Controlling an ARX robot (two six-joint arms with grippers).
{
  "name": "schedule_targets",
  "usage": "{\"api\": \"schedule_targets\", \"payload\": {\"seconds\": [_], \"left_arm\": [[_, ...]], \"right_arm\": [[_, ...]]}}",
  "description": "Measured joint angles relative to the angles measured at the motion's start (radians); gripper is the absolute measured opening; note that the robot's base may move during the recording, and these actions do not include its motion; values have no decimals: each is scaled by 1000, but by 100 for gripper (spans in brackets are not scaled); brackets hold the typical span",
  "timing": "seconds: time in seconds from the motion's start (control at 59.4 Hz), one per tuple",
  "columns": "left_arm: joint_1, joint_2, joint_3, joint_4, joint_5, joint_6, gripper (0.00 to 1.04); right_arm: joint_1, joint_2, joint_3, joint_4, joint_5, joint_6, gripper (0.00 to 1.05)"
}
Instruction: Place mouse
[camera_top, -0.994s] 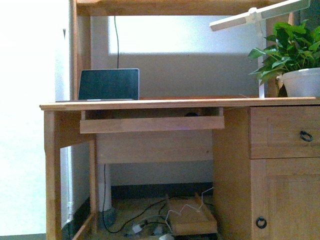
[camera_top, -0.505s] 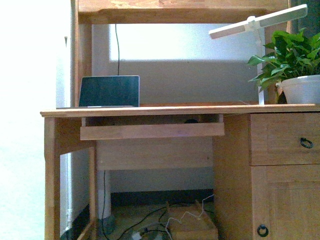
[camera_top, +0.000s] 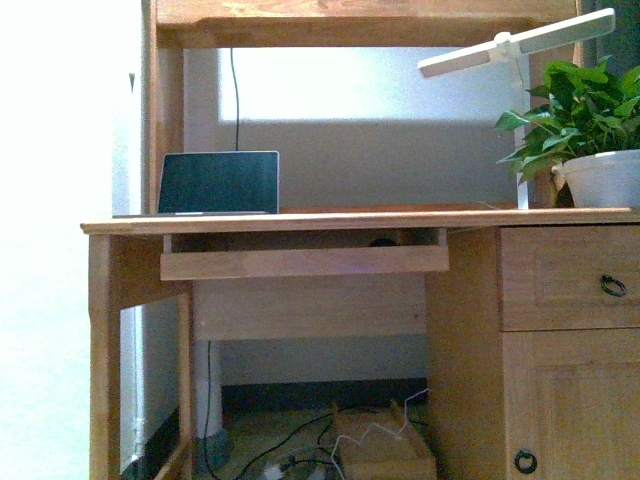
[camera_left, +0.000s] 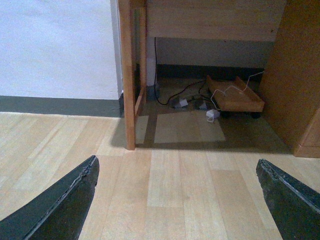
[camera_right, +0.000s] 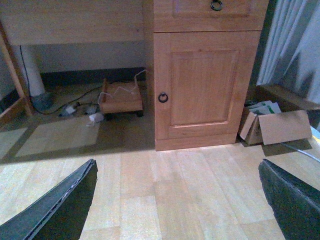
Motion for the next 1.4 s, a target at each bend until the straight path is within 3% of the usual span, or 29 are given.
{"api": "schedule_targets", "payload": {"seconds": [1.398], "left_arm": [[0,-1,0,0,0,0,97]], "right_arm": [[0,0,0,0,1,0,97]]}}
